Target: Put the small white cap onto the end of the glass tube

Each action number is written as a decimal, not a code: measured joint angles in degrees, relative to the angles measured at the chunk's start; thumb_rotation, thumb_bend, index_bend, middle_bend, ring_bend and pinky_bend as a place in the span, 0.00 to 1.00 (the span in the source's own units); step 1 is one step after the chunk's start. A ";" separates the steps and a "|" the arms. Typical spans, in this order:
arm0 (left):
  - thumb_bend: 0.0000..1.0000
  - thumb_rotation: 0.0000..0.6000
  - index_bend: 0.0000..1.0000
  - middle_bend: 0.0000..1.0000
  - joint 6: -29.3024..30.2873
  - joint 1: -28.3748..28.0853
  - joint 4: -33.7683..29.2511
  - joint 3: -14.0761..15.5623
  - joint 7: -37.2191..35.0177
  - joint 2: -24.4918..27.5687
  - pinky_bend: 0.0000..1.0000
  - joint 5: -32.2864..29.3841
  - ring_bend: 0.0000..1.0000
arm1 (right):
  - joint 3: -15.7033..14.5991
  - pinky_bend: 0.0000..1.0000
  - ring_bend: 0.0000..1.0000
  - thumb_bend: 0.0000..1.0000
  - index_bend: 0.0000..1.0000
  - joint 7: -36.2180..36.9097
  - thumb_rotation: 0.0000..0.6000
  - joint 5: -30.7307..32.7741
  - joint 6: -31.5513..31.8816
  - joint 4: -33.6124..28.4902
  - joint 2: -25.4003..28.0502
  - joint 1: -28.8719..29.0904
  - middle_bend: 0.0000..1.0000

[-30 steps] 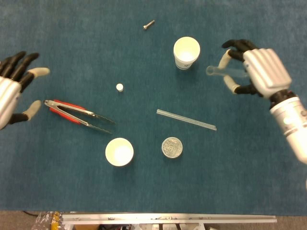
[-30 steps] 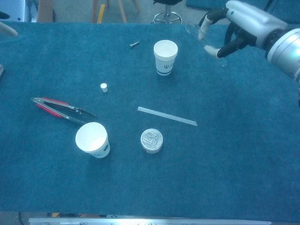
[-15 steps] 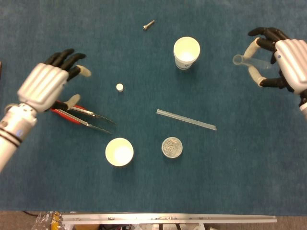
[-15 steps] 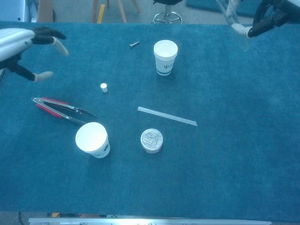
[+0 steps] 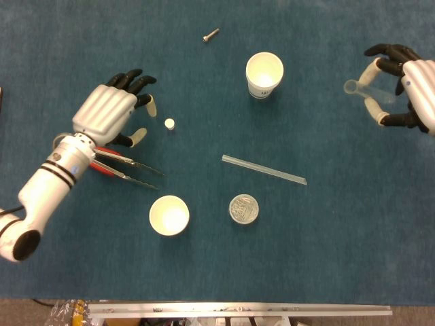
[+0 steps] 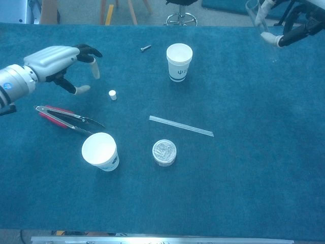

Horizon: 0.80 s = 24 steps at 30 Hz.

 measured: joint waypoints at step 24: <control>0.28 1.00 0.40 0.11 -2.85 -4.00 11.44 0.76 2.69 -10.53 0.05 -4.11 0.00 | -1.69 0.53 0.19 0.42 0.66 5.84 1.00 -2.78 -2.13 4.32 0.17 -1.01 0.25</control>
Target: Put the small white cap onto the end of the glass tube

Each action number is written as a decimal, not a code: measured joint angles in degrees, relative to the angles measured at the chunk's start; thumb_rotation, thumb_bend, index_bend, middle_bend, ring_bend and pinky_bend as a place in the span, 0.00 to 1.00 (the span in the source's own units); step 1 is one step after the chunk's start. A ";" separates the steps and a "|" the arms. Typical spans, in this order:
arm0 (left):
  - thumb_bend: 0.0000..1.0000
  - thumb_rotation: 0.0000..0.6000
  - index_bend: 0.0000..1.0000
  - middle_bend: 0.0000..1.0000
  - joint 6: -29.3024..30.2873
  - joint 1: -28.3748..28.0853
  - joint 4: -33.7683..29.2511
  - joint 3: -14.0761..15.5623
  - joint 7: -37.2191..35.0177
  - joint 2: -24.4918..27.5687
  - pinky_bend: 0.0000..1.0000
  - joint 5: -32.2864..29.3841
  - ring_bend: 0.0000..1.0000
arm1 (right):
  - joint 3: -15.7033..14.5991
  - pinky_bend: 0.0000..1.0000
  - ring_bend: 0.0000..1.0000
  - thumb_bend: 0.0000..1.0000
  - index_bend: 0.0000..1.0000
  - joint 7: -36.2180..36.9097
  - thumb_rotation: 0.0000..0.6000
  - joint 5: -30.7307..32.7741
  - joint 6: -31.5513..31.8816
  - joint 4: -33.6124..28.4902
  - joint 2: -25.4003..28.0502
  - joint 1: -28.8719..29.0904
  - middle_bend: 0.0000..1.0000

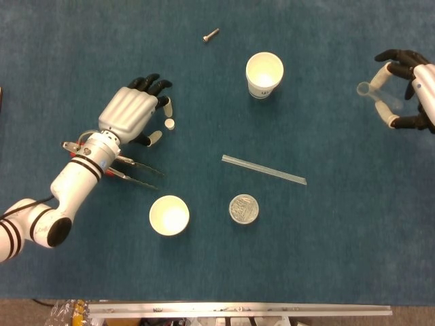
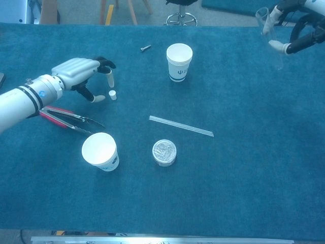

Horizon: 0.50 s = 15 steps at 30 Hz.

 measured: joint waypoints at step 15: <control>0.28 1.00 0.42 0.11 -1.04 -1.57 4.20 -0.03 -1.86 -3.33 0.05 -0.20 0.00 | -0.28 0.53 0.19 0.42 0.66 1.52 1.00 -0.40 -0.12 0.96 0.37 -0.49 0.25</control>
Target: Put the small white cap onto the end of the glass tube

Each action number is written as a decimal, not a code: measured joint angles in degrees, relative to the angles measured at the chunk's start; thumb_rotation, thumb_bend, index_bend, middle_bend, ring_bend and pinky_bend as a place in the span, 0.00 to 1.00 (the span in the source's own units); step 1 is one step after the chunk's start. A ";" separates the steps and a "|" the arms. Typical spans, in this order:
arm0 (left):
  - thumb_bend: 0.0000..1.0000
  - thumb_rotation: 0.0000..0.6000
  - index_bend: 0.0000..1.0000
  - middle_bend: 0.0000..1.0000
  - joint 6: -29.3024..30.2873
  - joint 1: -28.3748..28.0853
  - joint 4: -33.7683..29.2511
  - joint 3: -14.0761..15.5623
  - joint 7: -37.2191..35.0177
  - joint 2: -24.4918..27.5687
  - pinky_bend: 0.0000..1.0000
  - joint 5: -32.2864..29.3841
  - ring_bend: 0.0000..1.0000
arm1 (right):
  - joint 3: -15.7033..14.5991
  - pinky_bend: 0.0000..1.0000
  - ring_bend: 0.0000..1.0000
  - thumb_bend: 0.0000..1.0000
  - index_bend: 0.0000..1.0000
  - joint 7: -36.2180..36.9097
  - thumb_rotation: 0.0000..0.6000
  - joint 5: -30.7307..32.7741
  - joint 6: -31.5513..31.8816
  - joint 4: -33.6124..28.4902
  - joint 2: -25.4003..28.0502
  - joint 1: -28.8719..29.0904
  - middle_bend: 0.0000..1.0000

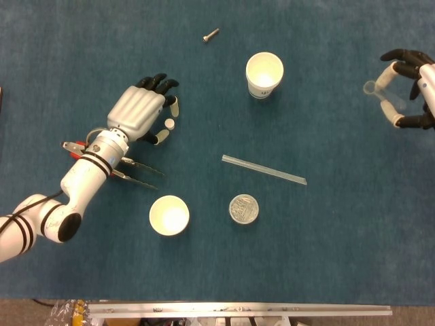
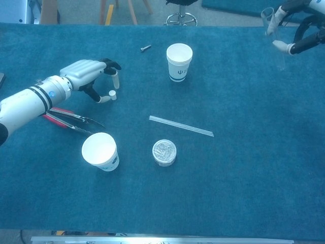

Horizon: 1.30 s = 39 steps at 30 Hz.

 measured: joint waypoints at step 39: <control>0.29 1.00 0.48 0.14 -0.60 -0.66 4.14 0.17 -2.21 -2.60 0.05 -0.42 0.00 | -0.02 0.53 0.19 0.41 0.66 0.57 1.00 0.47 0.35 0.05 0.80 -0.60 0.25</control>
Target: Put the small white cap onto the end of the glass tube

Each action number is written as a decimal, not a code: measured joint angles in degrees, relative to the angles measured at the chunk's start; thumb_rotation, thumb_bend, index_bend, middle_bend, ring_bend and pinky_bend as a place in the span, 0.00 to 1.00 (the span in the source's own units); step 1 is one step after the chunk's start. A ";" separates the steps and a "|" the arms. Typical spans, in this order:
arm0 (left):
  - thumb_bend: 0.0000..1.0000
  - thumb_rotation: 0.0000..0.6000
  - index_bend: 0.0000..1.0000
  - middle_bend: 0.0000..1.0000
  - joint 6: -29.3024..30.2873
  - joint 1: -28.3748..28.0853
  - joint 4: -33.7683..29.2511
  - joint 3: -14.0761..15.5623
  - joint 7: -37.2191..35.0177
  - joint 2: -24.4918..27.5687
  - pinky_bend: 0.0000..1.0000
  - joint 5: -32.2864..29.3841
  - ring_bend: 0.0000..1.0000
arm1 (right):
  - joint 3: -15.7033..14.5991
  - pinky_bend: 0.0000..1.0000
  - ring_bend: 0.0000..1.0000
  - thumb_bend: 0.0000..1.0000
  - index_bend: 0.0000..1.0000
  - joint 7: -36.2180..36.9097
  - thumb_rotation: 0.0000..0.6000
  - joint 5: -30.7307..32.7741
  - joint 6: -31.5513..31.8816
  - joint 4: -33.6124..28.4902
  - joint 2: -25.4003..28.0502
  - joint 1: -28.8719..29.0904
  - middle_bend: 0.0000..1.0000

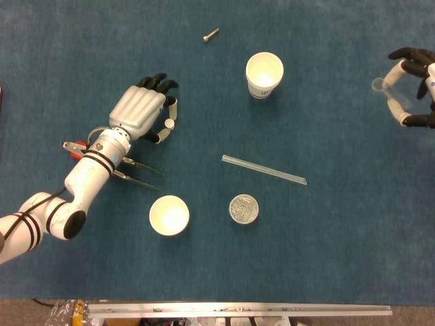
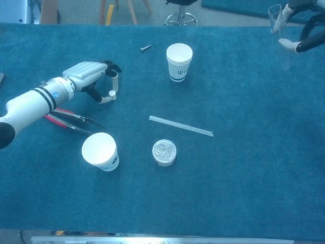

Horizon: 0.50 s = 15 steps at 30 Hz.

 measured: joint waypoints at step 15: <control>0.33 1.00 0.55 0.19 0.43 0.28 -0.62 0.02 -1.76 0.26 0.05 0.49 0.00 | -0.19 0.53 0.19 0.41 0.67 0.42 1.00 0.09 -0.18 0.58 -0.40 -0.18 0.25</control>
